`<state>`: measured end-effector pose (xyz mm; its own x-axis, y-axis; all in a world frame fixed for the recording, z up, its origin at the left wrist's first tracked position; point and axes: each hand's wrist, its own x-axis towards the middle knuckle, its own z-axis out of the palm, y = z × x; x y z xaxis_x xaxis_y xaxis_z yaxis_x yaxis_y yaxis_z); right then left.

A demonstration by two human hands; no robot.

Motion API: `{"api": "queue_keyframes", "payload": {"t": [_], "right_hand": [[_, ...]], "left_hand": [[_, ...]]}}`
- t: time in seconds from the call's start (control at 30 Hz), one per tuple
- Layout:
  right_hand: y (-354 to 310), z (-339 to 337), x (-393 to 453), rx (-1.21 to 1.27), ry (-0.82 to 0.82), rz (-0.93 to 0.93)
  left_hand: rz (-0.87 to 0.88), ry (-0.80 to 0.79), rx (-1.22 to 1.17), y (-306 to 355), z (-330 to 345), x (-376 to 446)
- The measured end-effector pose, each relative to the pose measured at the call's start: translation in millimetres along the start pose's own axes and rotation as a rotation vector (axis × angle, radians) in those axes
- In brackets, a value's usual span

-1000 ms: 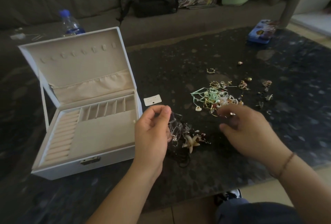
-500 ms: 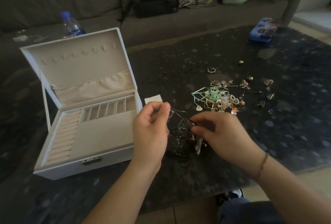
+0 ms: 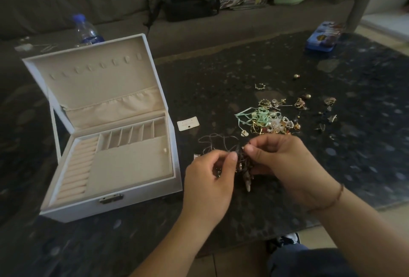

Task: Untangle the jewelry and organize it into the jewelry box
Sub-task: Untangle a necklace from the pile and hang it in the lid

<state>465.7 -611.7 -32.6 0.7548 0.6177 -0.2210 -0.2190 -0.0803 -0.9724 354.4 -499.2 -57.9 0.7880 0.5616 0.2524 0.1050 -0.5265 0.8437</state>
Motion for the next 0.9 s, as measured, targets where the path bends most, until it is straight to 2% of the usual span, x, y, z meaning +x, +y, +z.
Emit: {"api": "queue_keyframes", "payload": {"t": [0.1,0.27,0.43,0.53,0.6,0.67,0.7,0.77,0.83,0.9], "right_hand": [[-0.8,-1.2,-0.9,0.045,-0.015,0.017],[-1.3,-1.6,-1.0,-0.035,0.008,0.025],[3.3,-5.3,3.5,-0.121,0.08,0.042],[6.1,-5.9,3.5,-0.272,0.112,0.029],[8.2,-4.1,1.7,-0.497,0.228,-0.082],[6.8,-1.2,-2.8,-0.599,0.385,-0.339],[4.1,-0.2,-5.3,-0.603,0.408,-0.482],[1.2,2.7,-8.2,-0.661,0.272,-0.649],[3.6,6.9,-9.1,-0.756,0.077,-0.642],[7.6,10.2,-9.3,-0.817,-0.018,-0.599]], "left_hand": [[-0.04,-0.033,-0.036,-1.1,-0.9,4.6],[-0.099,0.051,-0.086,-1.4,-0.8,6.4],[-0.164,0.179,-0.239,-2.2,-1.5,2.6],[-0.218,0.214,-0.329,2.2,-0.7,-0.8],[-0.226,0.217,-0.388,5.7,-0.9,-1.4],[-0.204,0.208,-0.397,5.8,-1.8,-0.2],[-0.197,0.201,-0.403,5.6,-2.5,0.2],[-0.166,0.188,-0.414,5.3,-3.6,0.9],[-0.103,0.178,-0.391,7.5,-5.4,0.3],[-0.035,0.173,-0.372,10.1,-6.8,-0.1]]}}
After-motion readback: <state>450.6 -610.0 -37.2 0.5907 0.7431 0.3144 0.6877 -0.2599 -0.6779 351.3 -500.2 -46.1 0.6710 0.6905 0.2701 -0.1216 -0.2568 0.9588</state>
